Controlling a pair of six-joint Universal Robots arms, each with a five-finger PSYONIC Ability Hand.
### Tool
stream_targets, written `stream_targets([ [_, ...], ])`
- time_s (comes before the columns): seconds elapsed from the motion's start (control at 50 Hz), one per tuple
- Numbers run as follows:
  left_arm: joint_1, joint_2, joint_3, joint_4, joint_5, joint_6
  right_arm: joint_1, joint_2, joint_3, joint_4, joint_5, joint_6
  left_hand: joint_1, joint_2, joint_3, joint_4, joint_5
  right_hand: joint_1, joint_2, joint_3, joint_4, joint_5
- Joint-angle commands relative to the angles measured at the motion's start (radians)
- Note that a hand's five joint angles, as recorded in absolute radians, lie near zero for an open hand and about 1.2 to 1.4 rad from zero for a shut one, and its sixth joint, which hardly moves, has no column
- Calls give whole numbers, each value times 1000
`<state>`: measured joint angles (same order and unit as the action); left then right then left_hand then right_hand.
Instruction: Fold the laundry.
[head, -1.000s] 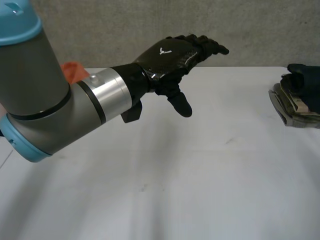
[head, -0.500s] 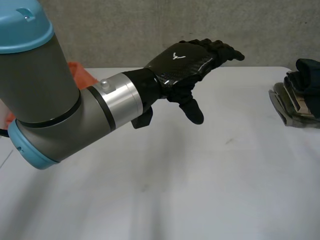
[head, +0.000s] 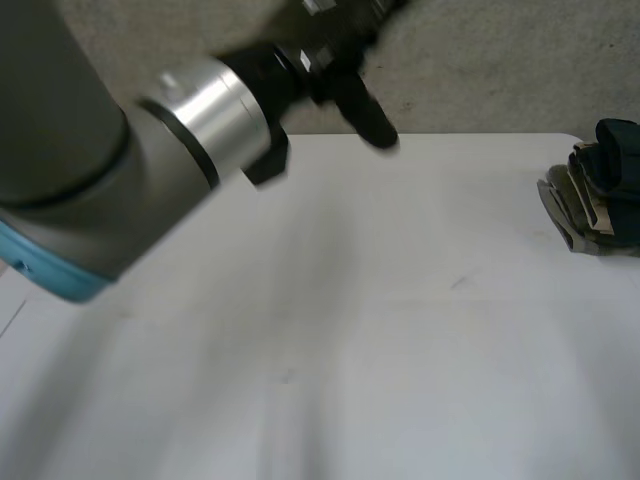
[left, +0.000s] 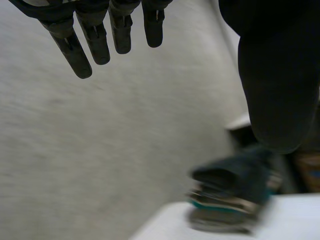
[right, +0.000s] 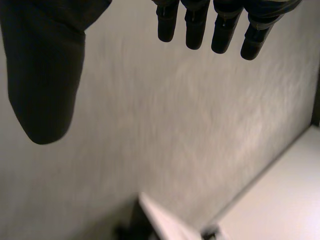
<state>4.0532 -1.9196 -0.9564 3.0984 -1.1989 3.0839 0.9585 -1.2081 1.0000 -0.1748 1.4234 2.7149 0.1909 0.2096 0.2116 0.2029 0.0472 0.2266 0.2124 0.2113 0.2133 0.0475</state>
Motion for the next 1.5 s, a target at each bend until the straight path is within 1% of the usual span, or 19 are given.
stream_targets([
  [0.02, 146, 22, 82, 14, -281, 4, 198, -250, 237, -186, -155, 222, 2, -17, -19, -10, -29, -52, -38, -37, -39, -47],
  [0.08, 306, -2, 80, 6, -327, 85, 284, -333, 399, -253, -251, 238, -1, -20, -22, -13, -32, -52, -38, -37, -39, -47],
  [0.16, 446, -109, 67, 3, -330, 247, 439, -386, 567, -299, -316, 235, -10, -28, -30, -22, -41, -52, -38, -37, -39, -47],
  [0.28, 549, -332, 85, 46, -329, 469, 630, -372, 730, -292, -317, 140, -16, -34, -36, -28, -46, -52, -38, -37, -39, -47],
  [0.36, 633, -496, 133, 169, -321, 579, 700, -332, 816, -278, -298, 42, -16, -35, -37, -28, -47, -52, -38, -37, -39, -47],
  [0.48, 693, -717, 235, 371, -266, 667, 807, -197, 867, -275, -175, -66, -16, -35, -37, -28, -47, -52, -38, -37, -39, -47],
  [0.62, 734, -884, 375, 421, -226, 694, 855, -117, 881, -273, -89, -156, -1, -20, -22, -13, -32, -52, -38, -37, -39, -47],
  [0.68, 739, -947, 447, 421, -217, 694, 855, -114, 890, -275, -86, -167, 204, 185, 183, 192, 173, -52, -38, -37, -39, -47],
  [0.72, 736, -967, 479, 424, -212, 694, 855, -114, 893, -276, -86, -167, 944, 925, 923, 932, 913, -52, -38, -37, -39, -47],
  [0.74, 730, -967, 481, 428, -215, 694, 856, -114, 893, -276, -86, -167, 1203, 1184, 1182, 1191, 1172, -52, -38, -37, -39, -47],
  [0.82, 711, -929, 453, 427, -246, 681, 858, -113, 896, -276, -84, -167, 1205, 1187, 1185, 1193, 1175, -52, -38, -37, -39, -47],
  [0.92, 638, -727, 314, 427, -251, 622, 853, -114, 898, -281, -86, -167, 1205, 1187, 1185, 1193, 1175, -52, -38, -37, -39, -47],
  [1.0, 587, -512, 148, 431, -248, 515, 849, -117, 899, -279, -84, -167, 1205, 1187, 1185, 1193, 1175, -52, -38, -37, -39, -47],
  [1.12, 443, -178, -91, 428, -238, 262, 844, -126, 901, -278, -83, -162, 1205, 1187, 1185, 1193, 1175, -52, -38, -37, -39, -47],
  [1.24, 346, -9, -214, 427, -194, 173, 841, -139, 913, -276, -84, -164, 1205, 1187, 1185, 1193, 1175, -52, -38, -37, -39, -47],
  [1.26, 351, -28, -220, 424, -192, 183, 841, -140, 916, -276, -84, -164, 1156, 1138, 1136, 1144, 1125, -52, -38, -37, -39, -47],
  [1.32, 359, -96, -216, 402, -194, 228, 842, -148, 931, -276, -90, -165, 123, 104, 102, 111, 92, -52, -38, -37, -39, -47],
  [1.34, 369, -154, -199, 372, -197, 286, 841, -150, 934, -276, -90, -167, -16, -35, -37, -28, -47, -52, -38, -37, -39, -47],
  [1.5, 530, -475, -19, 250, -313, 665, 845, -148, 931, -279, -103, -169, -13, -31, -33, -25, -43, -52, -38, -37, -39, -47],
])
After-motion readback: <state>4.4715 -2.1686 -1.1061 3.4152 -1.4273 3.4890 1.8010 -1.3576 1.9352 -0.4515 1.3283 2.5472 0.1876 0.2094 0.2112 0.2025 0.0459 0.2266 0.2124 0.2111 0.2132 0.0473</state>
